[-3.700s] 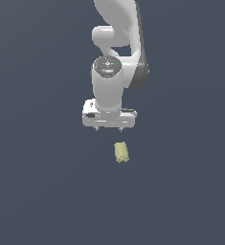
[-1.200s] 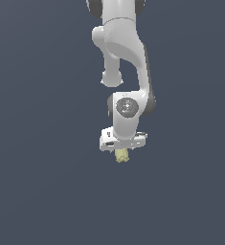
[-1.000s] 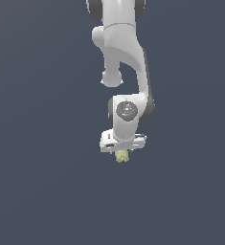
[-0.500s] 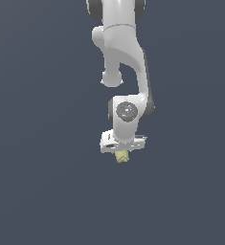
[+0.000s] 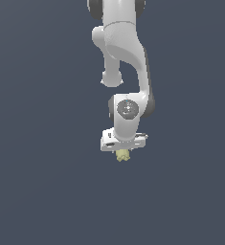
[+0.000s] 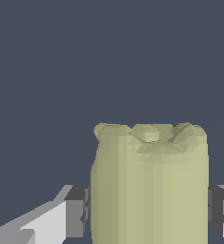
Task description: Pick up the object and move it to a goal position.
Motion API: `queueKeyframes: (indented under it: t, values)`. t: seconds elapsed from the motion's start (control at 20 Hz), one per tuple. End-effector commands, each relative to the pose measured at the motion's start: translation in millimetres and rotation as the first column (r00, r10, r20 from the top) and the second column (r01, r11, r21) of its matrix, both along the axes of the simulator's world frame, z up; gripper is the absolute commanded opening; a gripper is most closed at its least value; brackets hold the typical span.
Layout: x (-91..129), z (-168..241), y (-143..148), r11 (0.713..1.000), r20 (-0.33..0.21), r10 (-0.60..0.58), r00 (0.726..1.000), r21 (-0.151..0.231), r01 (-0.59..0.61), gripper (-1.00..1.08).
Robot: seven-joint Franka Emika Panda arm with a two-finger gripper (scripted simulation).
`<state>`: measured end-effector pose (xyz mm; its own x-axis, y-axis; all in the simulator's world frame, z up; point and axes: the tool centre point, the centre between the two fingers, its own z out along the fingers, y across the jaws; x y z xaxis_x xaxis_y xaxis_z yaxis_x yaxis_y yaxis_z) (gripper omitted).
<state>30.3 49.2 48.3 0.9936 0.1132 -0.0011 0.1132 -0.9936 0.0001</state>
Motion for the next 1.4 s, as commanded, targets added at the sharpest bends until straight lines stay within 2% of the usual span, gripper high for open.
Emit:
queueKeyframes:
  t: [0.0,0.5,1.35]
  values:
    - [-3,7,3,1.0,0.001,0.0,1.0,0.0,0.0,-1.0]
    - [-30,64,30,1.0,0.001,0.001,1.0,0.0,-0.001,-1.0]
    - [-106,233,108,1.0,0.001,0.001,1.0,-0.002,-0.001,-1.0]
